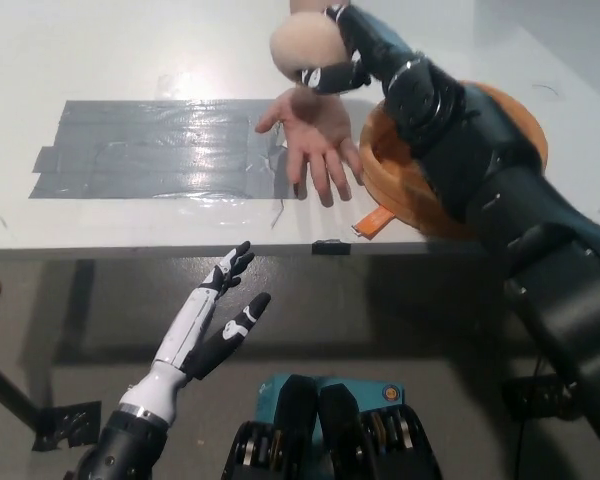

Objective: An emotional support dumpling is kept in a soft plate infront in the middle of the desk infront of the robot. The robot extends its right arm to pick up the dumpling and hands it to a person

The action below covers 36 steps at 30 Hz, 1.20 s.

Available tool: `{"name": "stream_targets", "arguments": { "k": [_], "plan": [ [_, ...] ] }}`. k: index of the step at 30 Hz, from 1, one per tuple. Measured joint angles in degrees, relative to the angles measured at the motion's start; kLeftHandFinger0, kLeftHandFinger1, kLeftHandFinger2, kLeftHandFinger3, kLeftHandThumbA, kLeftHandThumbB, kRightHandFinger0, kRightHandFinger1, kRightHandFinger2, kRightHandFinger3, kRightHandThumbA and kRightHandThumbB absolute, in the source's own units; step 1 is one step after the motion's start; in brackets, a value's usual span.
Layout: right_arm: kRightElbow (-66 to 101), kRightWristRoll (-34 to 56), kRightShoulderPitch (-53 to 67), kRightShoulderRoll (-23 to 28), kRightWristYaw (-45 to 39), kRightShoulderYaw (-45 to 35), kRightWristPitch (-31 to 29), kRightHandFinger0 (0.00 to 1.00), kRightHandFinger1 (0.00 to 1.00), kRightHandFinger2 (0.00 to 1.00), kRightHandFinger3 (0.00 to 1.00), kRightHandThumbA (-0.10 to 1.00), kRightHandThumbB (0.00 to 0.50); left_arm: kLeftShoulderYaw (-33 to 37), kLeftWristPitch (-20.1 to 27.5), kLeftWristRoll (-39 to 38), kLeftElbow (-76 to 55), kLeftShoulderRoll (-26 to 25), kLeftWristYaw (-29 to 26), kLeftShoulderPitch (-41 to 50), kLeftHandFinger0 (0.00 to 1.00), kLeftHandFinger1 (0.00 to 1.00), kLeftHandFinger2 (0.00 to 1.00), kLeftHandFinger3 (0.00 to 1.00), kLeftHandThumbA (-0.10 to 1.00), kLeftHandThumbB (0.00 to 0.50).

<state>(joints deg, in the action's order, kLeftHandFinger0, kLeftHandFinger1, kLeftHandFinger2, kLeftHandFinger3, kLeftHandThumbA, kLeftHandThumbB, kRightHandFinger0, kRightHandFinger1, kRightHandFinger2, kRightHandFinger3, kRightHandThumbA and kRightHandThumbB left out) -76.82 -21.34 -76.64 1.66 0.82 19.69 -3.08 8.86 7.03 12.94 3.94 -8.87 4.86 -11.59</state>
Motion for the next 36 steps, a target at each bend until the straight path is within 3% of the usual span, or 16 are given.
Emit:
{"name": "stream_targets", "arguments": {
  "k": [1,2,3,7,8,9,10,14,16,25,28,32,34,36],
  "plan": [
    [0.0,-0.1,0.5,-0.1,0.0,0.2,0.0,0.14,0.63,1.00,1.00,-0.10,0.255,0.0,0.0,0.0,0.0,0.0,0.0,0.0,1.00,1.00,1.00,1.00,0.82,0.063],
    [0.0,-0.1,0.8,-0.1,0.0,0.4,0.0,0.25,0.67,0.91,0.88,-0.10,0.229,0.0,0.0,0.0,0.0,0.0,0.0,-0.1,1.00,1.00,1.00,1.00,0.82,0.061],
    [0.0,-0.2,1.1,-0.2,0.0,0.6,0.1,0.24,0.65,0.86,0.80,-0.10,0.225,0.0,0.0,0.0,0.0,0.0,0.0,-0.1,1.00,1.00,1.00,1.00,0.82,0.060],
    [-0.3,-0.6,1.9,-0.3,0.0,1.2,0.4,0.24,0.65,0.86,0.80,-0.10,0.225,0.1,0.0,0.1,0.0,0.0,0.0,-0.1,1.00,1.00,1.00,1.00,0.82,0.060],
    [-0.3,-0.8,1.9,-0.4,0.0,1.3,0.5,1.00,1.00,1.00,1.00,0.49,0.422,0.1,0.0,0.1,0.0,0.0,0.0,-0.1,1.00,1.00,1.00,1.00,0.83,0.066],
    [-0.3,-0.9,1.9,-0.4,-0.1,1.3,0.7,1.00,1.00,1.00,1.00,0.63,0.484,0.1,0.0,0.1,0.0,0.0,0.0,-0.1,1.00,1.00,1.00,1.00,0.82,0.061],
    [-0.3,-0.8,1.9,-0.4,-0.8,1.3,1.0,1.00,1.00,1.00,1.00,0.70,0.497,0.1,0.0,0.1,0.0,0.0,0.0,-0.1,1.00,1.00,1.00,1.00,0.81,0.064],
    [-0.3,-1.0,1.9,-0.2,-4.9,1.9,2.6,1.00,1.00,1.00,1.00,0.75,0.500,0.2,0.0,0.1,0.0,0.0,0.0,-0.1,1.00,1.00,1.00,1.00,0.79,0.062],
    [-0.2,-1.0,1.9,0.0,-6.2,2.0,3.1,1.00,1.00,1.00,1.00,0.82,0.500,0.2,0.0,0.1,0.0,0.0,0.0,-0.1,1.00,1.00,1.00,1.00,0.80,0.070],
    [1.0,0.4,1.7,1.2,-10.4,-0.7,3.6,1.00,1.00,1.00,1.00,0.81,0.500,0.3,0.0,0.1,0.0,0.0,0.0,-0.3,1.00,1.00,1.00,1.00,0.79,0.073],
    [2.3,0.9,1.4,1.6,-10.7,-2.1,3.6,1.00,1.00,1.00,1.00,0.89,0.500,0.3,0.0,0.1,0.0,0.0,0.0,-0.4,1.00,1.00,1.00,1.00,0.76,0.074],
    [4.9,2.1,0.4,2.3,-10.8,-4.4,3.3,1.00,1.00,1.00,1.00,0.87,0.500,0.3,0.0,0.0,0.0,0.0,0.0,-0.4,1.00,1.00,1.00,1.00,0.77,0.097],
    [8.5,3.2,0.0,3.1,-10.8,-6.7,3.1,1.00,1.00,1.00,1.00,0.81,0.500,0.3,-0.1,0.0,0.0,0.0,0.0,-0.5,1.00,1.00,1.00,1.00,0.74,0.094],
    [12.4,4.3,-0.1,3.8,-10.8,-9.1,3.2,1.00,1.00,1.00,1.00,0.88,0.500,0.2,-0.1,0.0,0.0,0.0,0.0,-0.5,1.00,1.00,1.00,1.00,0.71,0.095]
  ]
}}
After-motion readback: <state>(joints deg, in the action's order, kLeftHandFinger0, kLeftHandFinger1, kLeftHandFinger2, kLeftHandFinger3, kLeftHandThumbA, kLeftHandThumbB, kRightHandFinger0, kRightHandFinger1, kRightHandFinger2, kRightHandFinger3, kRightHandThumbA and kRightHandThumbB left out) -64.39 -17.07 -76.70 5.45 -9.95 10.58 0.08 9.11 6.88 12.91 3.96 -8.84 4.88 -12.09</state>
